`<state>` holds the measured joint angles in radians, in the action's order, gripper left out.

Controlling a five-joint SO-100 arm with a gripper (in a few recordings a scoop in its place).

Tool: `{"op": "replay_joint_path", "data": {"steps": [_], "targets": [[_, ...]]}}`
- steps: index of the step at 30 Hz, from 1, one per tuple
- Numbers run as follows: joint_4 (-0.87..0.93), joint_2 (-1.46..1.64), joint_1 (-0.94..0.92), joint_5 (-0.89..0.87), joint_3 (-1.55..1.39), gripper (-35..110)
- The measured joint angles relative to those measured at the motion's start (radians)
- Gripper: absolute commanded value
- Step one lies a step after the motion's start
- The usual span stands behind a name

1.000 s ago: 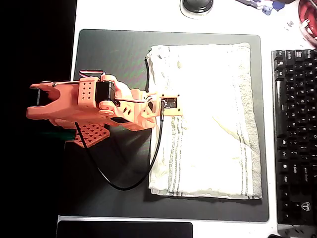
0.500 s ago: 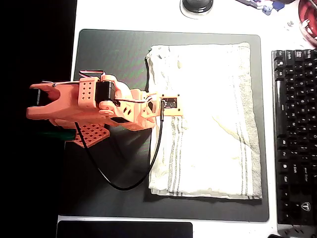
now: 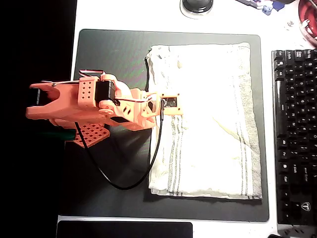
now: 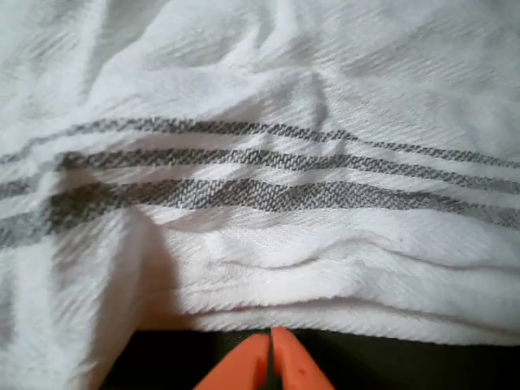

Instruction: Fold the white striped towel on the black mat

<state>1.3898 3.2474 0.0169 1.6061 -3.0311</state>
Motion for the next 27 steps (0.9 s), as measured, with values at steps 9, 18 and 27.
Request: {"op": "replay_joint_path", "data": {"steps": [9,18,27], "targets": [[-0.081,-0.38,0.135,-0.147,0.293,0],[-0.098,-0.923,0.423,-0.419,0.807,0],[-0.084,-1.516,0.561,-0.56,1.356,4]]}}
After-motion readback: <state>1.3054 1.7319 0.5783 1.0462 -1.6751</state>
